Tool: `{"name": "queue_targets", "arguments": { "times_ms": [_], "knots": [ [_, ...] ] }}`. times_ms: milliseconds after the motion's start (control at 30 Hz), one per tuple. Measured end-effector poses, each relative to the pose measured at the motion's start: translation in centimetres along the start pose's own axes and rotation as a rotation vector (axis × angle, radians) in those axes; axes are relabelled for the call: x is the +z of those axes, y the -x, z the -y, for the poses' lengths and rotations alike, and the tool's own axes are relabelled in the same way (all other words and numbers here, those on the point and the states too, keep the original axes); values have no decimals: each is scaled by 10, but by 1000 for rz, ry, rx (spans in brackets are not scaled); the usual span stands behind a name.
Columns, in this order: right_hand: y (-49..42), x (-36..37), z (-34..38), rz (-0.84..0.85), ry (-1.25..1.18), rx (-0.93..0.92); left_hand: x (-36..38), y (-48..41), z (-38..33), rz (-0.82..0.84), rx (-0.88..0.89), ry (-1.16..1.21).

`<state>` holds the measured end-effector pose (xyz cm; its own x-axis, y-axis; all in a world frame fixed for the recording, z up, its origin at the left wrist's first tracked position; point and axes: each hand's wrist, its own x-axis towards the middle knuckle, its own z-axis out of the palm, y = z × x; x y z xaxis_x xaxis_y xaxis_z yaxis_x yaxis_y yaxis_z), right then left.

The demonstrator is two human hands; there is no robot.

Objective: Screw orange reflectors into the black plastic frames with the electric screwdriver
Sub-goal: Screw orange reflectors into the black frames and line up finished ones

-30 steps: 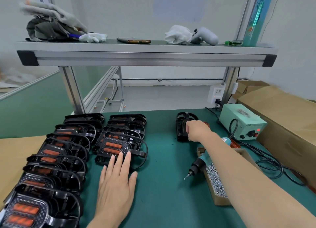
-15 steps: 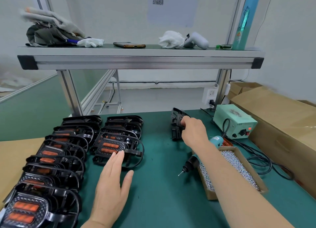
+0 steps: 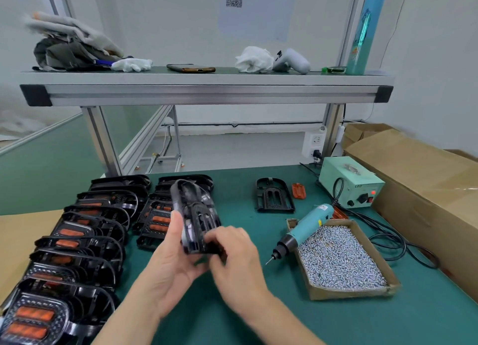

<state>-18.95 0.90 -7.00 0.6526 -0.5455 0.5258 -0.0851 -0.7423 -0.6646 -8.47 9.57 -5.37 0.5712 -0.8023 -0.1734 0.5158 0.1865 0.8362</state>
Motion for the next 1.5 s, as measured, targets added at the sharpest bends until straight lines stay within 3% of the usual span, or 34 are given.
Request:
{"name": "queue_targets", "arguments": {
  "times_ms": [267,467,567,667,767,833,933,1133,1400,1500],
  "knots": [
    [12,9,2,-26,-136,-23,-7,4,1,34,-2,-10],
    [8,-5,-6,233,-175,87,-11,1,5,32,85,-203],
    [-19,-26,-23,73,-98,34,-14,3,11,-18,162,-606],
    [-69,-58,-54,-86,66,168,-27,5,21,-63,236,-1105],
    [-115,-88,-98,-54,301,411,-46,6,37,-53,334,-1489],
    [-137,-101,-128,58,468,572,-52,7,44,-28,362,-1582],
    [-156,-109,-155,254,650,718,-56,9,47,2,376,-1592],
    [-168,-108,-171,525,844,699,-58,9,48,75,388,-1473],
    [-170,-111,-187,523,834,675,-57,11,47,157,362,-1538],
    [-166,-113,-192,422,803,741,-55,12,46,133,335,-1494]
  ]
}}
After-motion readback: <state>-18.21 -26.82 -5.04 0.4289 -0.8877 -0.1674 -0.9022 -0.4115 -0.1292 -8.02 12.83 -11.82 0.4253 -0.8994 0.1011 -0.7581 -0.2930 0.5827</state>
